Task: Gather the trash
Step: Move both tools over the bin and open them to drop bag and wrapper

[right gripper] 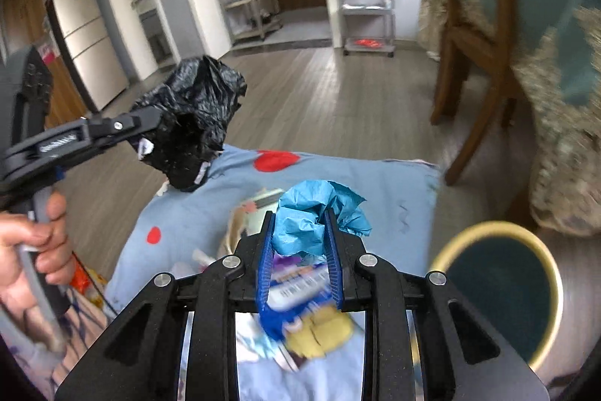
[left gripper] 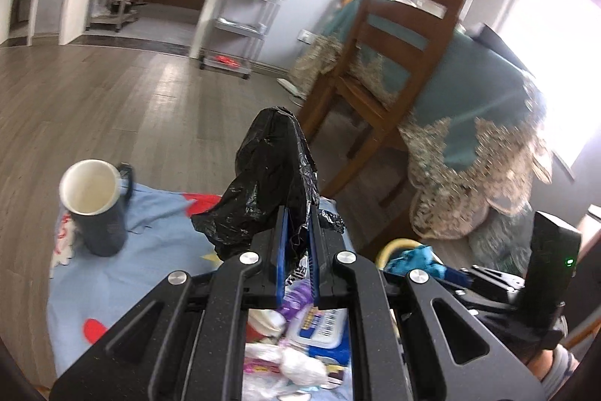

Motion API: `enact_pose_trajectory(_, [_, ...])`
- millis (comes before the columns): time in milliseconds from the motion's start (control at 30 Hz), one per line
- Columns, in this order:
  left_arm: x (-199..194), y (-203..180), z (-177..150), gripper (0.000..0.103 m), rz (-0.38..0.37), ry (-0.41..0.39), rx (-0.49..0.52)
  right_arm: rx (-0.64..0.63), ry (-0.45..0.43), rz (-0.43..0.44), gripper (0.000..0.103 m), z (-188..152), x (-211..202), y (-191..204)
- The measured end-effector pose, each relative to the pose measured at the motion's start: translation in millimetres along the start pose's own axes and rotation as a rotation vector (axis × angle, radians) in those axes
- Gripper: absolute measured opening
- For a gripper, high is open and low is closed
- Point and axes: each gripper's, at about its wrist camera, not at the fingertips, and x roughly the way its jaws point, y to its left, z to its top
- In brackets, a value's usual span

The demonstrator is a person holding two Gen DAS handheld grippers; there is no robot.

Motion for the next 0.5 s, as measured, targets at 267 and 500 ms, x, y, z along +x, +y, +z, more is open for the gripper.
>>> enact_pose_trajectory(267, [27,-65,-26,0.009,-0.109,0.088,0.129,0.074,-0.051,-0.096,0.027,-38,-51,-42])
enact_pose_trajectory(500, [60,-120,-58,0.009,-0.198,0.193,0.229,0.202,-0.092,-0.181,0.027,-70,-74,-88])
